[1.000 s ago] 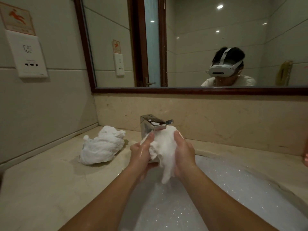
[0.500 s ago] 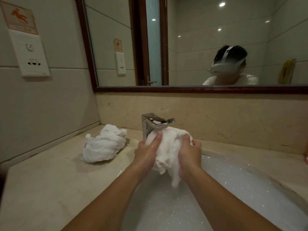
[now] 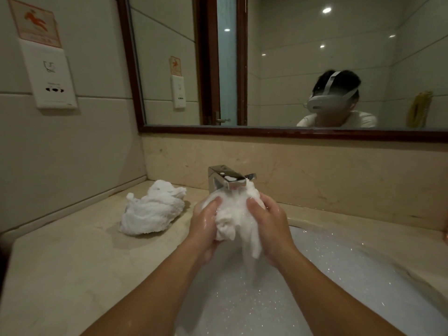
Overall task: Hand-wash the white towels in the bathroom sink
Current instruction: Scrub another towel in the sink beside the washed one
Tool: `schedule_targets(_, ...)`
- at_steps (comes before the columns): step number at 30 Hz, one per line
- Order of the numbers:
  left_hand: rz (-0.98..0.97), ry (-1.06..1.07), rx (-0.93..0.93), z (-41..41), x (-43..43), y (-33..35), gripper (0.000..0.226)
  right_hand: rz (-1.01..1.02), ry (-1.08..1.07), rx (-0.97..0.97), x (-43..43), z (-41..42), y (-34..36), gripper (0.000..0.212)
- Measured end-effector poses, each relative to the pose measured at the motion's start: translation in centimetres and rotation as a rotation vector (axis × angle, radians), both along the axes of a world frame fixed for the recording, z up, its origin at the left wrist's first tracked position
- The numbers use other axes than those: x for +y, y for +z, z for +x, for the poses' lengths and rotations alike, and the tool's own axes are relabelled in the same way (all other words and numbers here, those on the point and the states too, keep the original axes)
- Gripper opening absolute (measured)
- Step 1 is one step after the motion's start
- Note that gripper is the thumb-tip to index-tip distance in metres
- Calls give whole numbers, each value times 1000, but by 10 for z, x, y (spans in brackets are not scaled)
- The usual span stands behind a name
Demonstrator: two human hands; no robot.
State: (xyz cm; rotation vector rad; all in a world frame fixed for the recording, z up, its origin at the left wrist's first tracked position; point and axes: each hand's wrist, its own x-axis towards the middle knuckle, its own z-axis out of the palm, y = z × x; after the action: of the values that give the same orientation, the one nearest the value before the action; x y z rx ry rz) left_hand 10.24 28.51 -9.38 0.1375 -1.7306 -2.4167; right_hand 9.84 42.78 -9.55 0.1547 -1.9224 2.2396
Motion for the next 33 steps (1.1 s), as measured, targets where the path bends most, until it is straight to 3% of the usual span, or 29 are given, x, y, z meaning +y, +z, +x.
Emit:
schedule_targets(4, 88, 45, -98, -1, 4, -2, 42, 74, -130, 12, -10, -4, -1, 31)
schedule_targets(7, 122, 51, -52, -1, 5, -3, 47, -90, -115, -175, -20, -8, 5, 43)
schedule_targets(10, -98, 135, 10, -2, 6, -3, 41, -308, -73, -332, -23, -6, 10, 31)
schedule_targets(13, -230, 105, -10, 4, 10, -2, 44, -231, -135, -268, -18, -7, 3, 33)
schedule_targets(18, -321, 22, -71, 13, 18, -1, 72, -117, -244, -98, -13, -6, 2, 30)
schedule_targets(20, -335, 69, -61, 12, 19, 0, 70, -98, -213, -57, -17, -3, 6, 29)
schedule_targets(24, -360, 141, -50, 6, 12, -1, 36, -120, -169, -71, -25, -5, 4, 30)
schedule_targets(27, -334, 204, -74, 2, 11, 0, 42, -128, -176, -100, -25, -10, 2, 29)
schedule_targets(30, -244, 198, -91, -2, 9, -1, 70, -146, -186, -121, -24, -11, -1, 28)
schedule_targets(33, -208, 174, -76, 3, 8, 3, 52, -177, -164, -169, -25, -8, -1, 38)
